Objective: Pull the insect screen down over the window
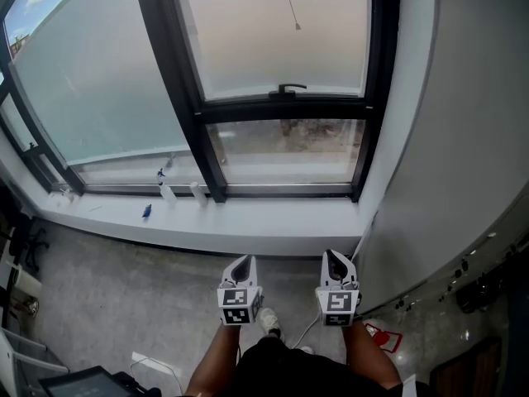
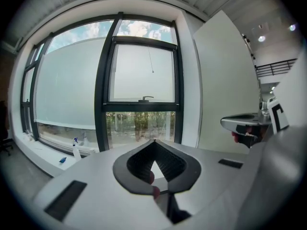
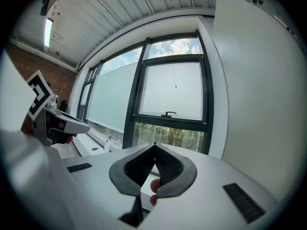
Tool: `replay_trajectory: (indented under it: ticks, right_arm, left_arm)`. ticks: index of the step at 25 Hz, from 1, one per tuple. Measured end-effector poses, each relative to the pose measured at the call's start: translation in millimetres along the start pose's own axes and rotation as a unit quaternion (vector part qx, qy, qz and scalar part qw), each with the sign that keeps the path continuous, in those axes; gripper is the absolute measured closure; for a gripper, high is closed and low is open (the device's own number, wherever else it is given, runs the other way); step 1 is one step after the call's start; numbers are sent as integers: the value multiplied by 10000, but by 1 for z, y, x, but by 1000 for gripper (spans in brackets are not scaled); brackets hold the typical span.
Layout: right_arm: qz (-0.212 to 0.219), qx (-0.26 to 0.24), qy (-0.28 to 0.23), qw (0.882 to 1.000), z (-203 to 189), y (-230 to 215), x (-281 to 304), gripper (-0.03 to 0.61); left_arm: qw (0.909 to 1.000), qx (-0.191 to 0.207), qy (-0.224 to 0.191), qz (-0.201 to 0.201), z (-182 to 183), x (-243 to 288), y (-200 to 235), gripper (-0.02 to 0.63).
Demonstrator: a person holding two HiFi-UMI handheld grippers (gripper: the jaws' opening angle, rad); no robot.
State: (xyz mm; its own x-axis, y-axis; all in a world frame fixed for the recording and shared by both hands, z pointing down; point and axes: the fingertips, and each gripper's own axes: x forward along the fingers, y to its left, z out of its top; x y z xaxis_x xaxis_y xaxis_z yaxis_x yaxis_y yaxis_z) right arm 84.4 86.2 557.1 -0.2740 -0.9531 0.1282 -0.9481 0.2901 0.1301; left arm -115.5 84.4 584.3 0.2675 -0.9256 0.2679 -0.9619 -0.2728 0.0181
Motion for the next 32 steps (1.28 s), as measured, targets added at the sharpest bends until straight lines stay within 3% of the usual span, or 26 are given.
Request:
replay_trajectory:
  ticks: [10, 14, 32]
  right_arm:
    - [139, 170, -79, 9997, 13, 8, 42, 574]
    - [125, -139, -78, 9998, 22, 5, 76, 574]
    - [-298, -186, 37, 9994, 42, 7, 211, 574]
  left_arm:
    - [9999, 37, -73, -62, 24, 42, 16, 611]
    - [9999, 7, -124, -77, 38, 68, 33, 611]
    - [9990, 48, -103, -439, 74, 183, 116, 611]
